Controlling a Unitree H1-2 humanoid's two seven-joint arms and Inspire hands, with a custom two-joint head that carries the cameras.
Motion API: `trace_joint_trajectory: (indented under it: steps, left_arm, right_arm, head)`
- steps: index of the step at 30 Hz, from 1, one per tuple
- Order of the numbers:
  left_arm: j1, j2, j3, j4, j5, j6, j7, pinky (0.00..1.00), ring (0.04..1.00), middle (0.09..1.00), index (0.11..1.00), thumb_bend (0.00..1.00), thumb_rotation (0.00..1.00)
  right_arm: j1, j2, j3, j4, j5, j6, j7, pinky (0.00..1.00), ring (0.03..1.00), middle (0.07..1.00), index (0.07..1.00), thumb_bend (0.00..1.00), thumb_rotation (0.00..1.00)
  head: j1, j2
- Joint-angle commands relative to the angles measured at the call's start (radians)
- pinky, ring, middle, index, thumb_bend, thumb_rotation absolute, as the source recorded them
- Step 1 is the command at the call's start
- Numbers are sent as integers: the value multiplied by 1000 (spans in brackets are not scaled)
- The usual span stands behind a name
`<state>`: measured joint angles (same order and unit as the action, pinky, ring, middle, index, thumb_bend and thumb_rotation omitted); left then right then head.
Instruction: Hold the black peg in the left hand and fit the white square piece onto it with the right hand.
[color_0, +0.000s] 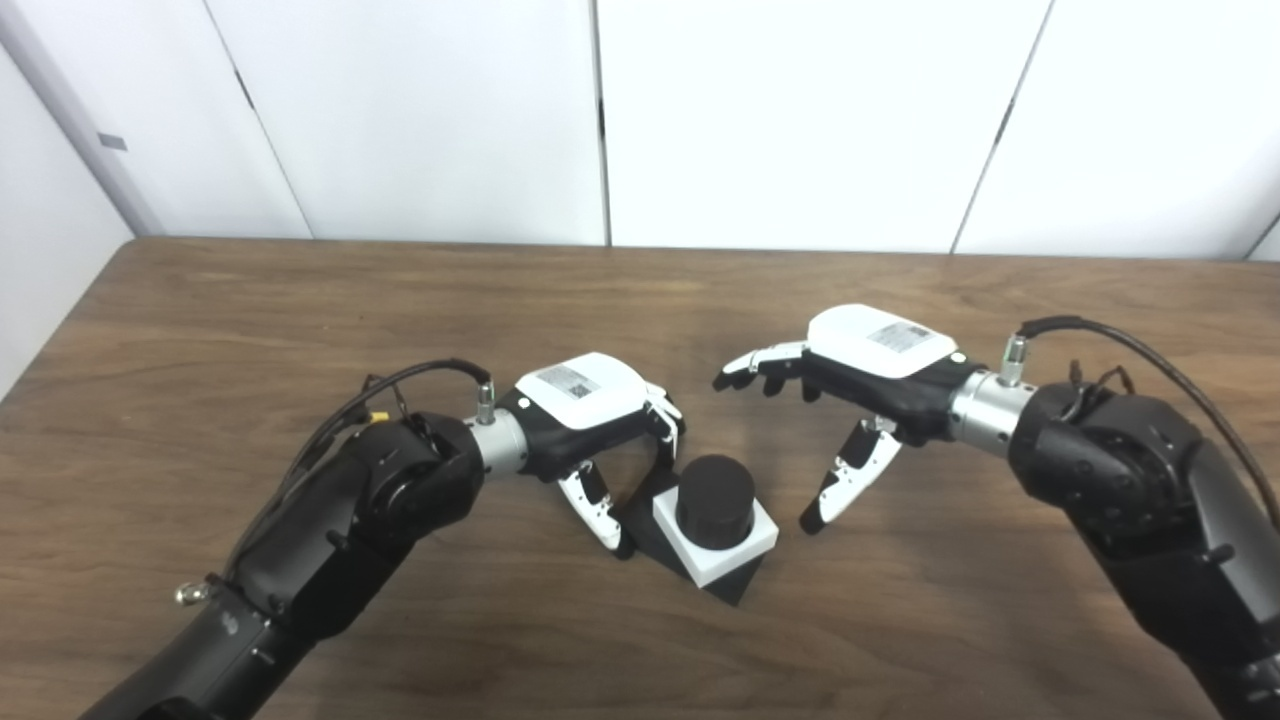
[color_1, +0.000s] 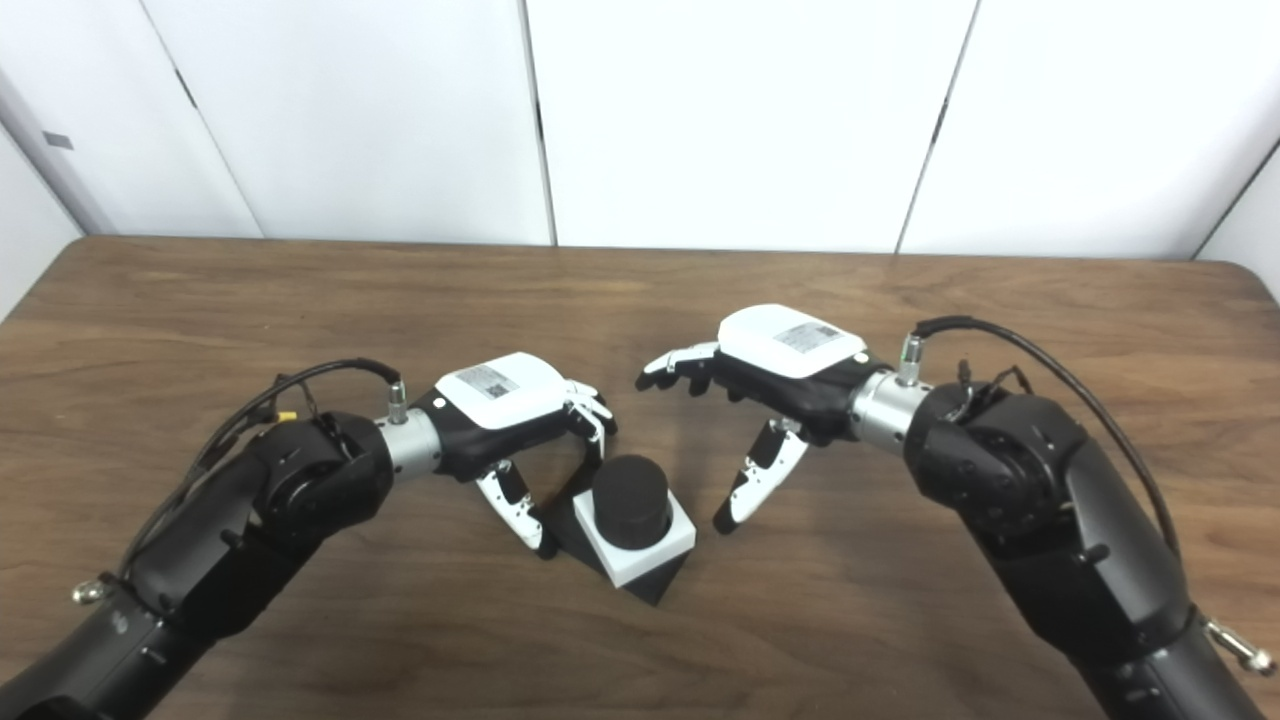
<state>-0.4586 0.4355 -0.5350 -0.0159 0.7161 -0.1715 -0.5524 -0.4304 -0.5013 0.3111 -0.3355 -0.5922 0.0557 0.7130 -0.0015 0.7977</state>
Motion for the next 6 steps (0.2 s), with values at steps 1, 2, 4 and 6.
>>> trace_joint_trajectory:
  steps: [1,2,4,6]
  left_arm:
    - [19,9,-19,15,-13,-12,-36,812,900,838,488,523,76]
    - [19,10,-18,14,-13,-13,-37,814,900,838,488,523,76]
    - [18,12,-17,13,-14,-16,-37,815,899,839,488,523,76]
    - [18,13,-16,15,-14,-19,-37,814,901,838,488,523,76]
  right_arm:
    - [-25,-26,-33,-40,22,18,-3,587,737,815,821,1000,257]
    - [-23,-31,-39,-44,26,22,-3,585,737,815,820,1000,245]
    - [-17,-40,-52,-47,30,23,-8,581,735,814,817,991,225]
    - [-9,-46,-67,-46,30,19,-19,574,728,809,810,977,192]
  head:
    - [0,1]
    - [0,1]
    - [-2,1]
    - [-6,-1]
